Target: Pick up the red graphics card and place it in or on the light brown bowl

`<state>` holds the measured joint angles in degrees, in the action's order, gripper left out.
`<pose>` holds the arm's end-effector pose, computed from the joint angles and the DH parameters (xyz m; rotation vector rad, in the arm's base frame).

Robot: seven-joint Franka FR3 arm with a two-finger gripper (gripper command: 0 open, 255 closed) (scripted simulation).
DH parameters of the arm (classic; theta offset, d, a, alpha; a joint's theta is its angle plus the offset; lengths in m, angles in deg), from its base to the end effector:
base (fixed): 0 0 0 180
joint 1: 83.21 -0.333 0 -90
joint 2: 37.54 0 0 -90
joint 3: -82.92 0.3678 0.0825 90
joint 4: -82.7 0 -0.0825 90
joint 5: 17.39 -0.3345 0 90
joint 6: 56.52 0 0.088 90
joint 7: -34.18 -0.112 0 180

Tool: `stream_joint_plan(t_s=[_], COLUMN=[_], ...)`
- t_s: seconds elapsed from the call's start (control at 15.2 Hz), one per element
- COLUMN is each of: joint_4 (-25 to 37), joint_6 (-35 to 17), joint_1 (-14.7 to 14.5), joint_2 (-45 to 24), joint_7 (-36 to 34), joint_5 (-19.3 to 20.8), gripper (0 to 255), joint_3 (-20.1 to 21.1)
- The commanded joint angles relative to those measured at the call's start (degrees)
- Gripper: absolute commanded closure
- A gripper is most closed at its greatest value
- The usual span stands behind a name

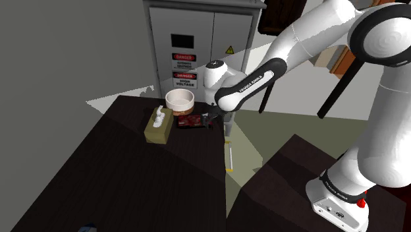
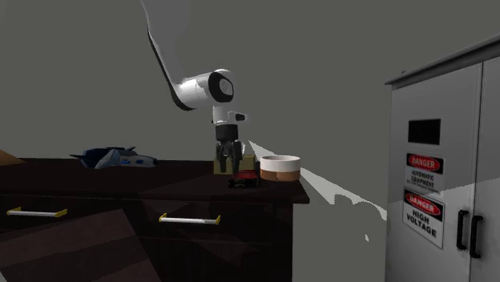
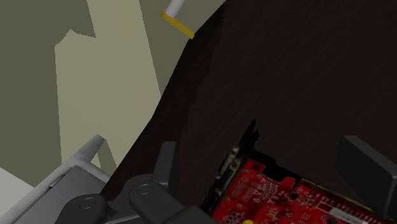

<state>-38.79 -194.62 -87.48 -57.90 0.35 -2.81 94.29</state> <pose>0.5392 0.1422 0.3231 3.0262 -0.2019 -0.0117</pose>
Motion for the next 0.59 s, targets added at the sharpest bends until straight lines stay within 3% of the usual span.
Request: stream_joint_plan(t_s=[0.0, 0.53], joint_4=[0.9, 0.8], joint_6=[-0.9, -4.3], joint_1=[-0.4, -0.8], joint_2=[-1.8, -5.1], joint_7=[-0.9, -1.9], joint_5=[0.9, 2.4], gripper=[0, 0], joint_3=[-0.4, -1.4])
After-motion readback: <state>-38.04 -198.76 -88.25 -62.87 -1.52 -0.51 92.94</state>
